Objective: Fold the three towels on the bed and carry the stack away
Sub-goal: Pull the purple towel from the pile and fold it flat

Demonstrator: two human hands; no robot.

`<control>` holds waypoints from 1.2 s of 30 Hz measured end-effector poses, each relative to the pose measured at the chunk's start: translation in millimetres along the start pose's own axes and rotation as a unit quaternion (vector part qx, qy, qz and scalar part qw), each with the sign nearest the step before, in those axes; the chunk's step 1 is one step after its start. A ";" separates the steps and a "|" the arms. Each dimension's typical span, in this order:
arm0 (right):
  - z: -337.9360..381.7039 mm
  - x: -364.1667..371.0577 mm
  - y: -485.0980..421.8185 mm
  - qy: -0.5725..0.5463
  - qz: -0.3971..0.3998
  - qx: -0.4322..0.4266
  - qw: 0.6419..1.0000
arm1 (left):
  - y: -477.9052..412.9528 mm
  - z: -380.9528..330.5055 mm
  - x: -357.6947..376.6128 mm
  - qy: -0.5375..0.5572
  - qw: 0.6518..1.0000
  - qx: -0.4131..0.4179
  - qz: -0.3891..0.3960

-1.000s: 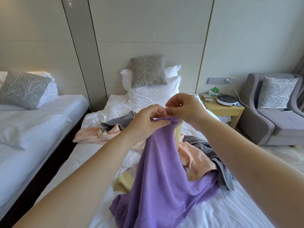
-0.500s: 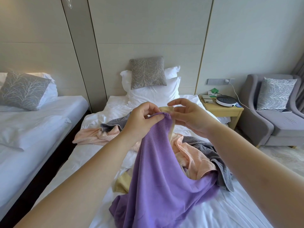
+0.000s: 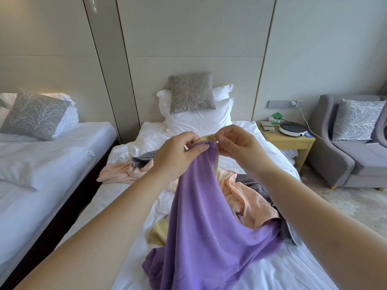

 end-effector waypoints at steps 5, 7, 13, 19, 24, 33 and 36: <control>-14.3 -1.5 3.9 0.043 0.004 0.021 0.999 | -0.4 -2.1 0.5 0.117 0.993 -0.020 0.015; -15.9 -2.7 3.6 0.061 0.000 0.017 0.998 | -1.1 -1.0 1.6 0.123 0.991 -0.030 0.044; -10.3 0.9 -3.2 0.092 0.025 -0.001 0.995 | -6.2 -8.3 -7.1 0.077 0.995 0.017 0.052; -22.6 1.4 -2.2 0.146 0.079 0.055 0.985 | -9.3 -14.1 -27.0 0.191 0.981 0.019 -0.006; -46.9 1.4 3.4 0.234 0.127 0.164 0.950 | -7.2 -22.9 -69.3 0.303 0.951 0.036 -0.043; -57.3 45.2 4.6 0.245 0.230 0.211 0.918 | 7.4 3.4 -120.6 0.417 0.907 0.027 -0.042; -52.7 71.8 0.5 0.147 0.244 0.171 0.943 | 12.0 12.8 -134.6 0.433 0.900 0.010 -0.046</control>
Point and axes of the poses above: each hand's wrist, its own y-axis away from the middle knuckle, its own x-axis out of the palm, z = x × y, the point moved 3 cm from there along -y, towards the middle knuckle, and after that the axes turned 12 degrees about -y, right-handed, at the moved point
